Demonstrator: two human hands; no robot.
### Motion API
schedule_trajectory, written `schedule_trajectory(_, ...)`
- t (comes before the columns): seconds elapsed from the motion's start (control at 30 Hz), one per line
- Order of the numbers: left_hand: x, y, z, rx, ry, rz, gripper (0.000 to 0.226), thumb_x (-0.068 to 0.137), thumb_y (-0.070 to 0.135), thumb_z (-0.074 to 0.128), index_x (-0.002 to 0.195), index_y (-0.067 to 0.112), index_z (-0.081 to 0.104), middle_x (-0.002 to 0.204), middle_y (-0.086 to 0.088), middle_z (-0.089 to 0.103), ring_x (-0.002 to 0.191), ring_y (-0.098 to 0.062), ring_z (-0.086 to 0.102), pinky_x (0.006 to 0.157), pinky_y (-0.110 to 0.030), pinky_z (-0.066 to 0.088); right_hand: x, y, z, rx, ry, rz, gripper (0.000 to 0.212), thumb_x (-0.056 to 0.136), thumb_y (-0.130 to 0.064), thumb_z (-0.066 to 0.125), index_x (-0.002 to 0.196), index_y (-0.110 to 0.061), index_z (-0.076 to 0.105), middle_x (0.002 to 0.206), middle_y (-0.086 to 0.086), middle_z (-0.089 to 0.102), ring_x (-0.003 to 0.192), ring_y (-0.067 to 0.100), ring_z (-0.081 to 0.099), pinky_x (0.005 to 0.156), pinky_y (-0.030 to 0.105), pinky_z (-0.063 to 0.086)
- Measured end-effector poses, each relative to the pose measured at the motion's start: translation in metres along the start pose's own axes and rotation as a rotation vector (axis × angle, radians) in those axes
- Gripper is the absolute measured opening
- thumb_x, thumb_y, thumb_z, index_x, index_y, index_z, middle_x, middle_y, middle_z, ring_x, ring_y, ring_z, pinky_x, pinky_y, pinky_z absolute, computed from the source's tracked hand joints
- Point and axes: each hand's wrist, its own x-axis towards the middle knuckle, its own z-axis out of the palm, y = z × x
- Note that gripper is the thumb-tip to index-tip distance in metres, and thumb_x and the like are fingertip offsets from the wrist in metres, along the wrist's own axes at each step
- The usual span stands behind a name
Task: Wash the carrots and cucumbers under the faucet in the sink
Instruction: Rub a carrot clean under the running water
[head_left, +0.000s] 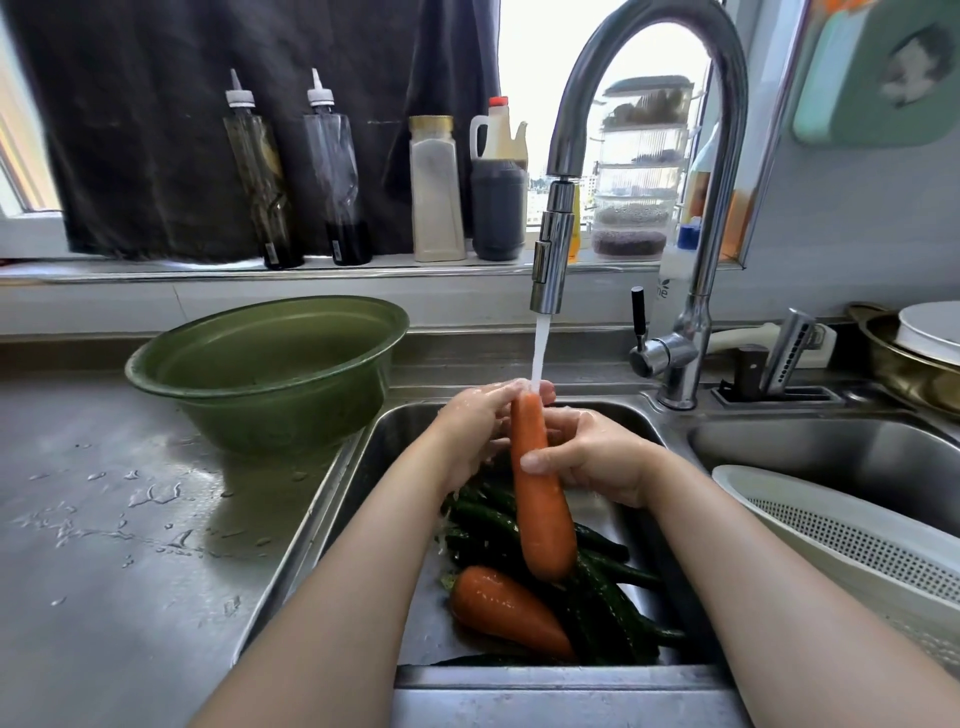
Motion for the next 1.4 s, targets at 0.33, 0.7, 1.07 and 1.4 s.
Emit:
schedule_trajectory(0.33,0.002,-0.026,-0.012,-0.054,-0.174,-0.128,0.045,0.104,0.04,0.053,0.145,0.023,0.055,0.135,-0.013,0.067,0.124,-0.029,0.064,0.107,-0.048,0.048,0.009,0.002,0.004,-0.204,0.297,-0.145,0.044,0.069,-0.016,0.095,0.108,-0.018,0.075,0.106,0.015,0.076,0.094,0.023,0.075,0.082,0.035,0.062)
schedule_trajectory(0.7,-0.003,-0.037,-0.038,0.306,-0.146,-0.066,0.028,0.097,0.047,0.065,0.124,0.038,0.069,0.107,0.006,0.076,0.096,-0.011,0.071,0.076,-0.027,0.054,0.009,-0.006,0.008,-0.204,0.305,-0.112,0.009,0.099,-0.008,0.063,0.105,-0.008,0.069,0.085,0.018,0.071,0.071,0.03,0.072,0.051,0.033,0.059)
schedule_trajectory(1.07,-0.001,-0.032,-0.037,0.724,-0.185,-0.06,0.018,0.089,0.048,0.071,0.095,0.032,0.076,0.082,0.006,0.069,0.078,-0.013,0.066,0.075,-0.037,0.057,0.004,-0.012,0.007,-0.769,0.343,-0.102,0.024,0.098,-0.012,0.066,0.078,-0.02,0.076,0.07,0.002,0.077,0.066,0.014,0.075,0.064,0.031,0.061)
schedule_trajectory(1.4,-0.006,-0.023,-0.034,0.93,-0.14,-0.079,0.023,0.086,0.044,0.076,0.088,0.021,0.077,0.084,0.0,0.075,0.083,-0.019,0.074,0.079,-0.036,0.062,0.016,-0.016,0.035,-1.241,0.348,-0.084,0.025,0.094,-0.008,0.055,0.084,-0.023,0.073,0.095,0.002,0.072,0.088,0.022,0.068,0.082,0.038,0.059)
